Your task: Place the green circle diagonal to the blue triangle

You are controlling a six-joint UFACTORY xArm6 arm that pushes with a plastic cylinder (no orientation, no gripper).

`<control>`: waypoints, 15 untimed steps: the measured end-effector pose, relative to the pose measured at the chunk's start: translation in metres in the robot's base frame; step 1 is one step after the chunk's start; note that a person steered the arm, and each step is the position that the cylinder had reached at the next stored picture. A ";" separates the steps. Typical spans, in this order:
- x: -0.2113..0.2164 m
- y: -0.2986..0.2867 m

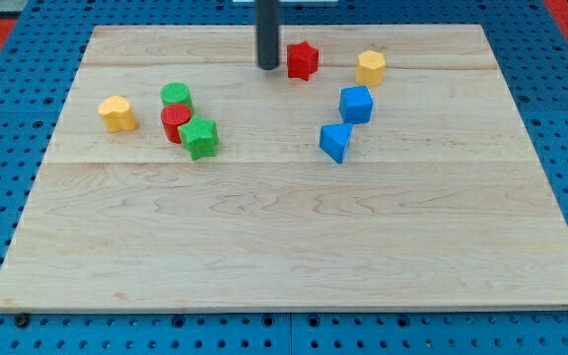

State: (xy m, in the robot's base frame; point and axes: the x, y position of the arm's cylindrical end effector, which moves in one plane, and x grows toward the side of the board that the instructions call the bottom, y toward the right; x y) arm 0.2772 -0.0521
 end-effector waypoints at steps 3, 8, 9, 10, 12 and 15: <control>0.085 -0.119; 0.040 -0.069; 0.040 -0.071; 0.015 -0.145; -0.007 -0.077; -0.018 -0.111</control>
State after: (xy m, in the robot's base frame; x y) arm 0.2596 -0.1628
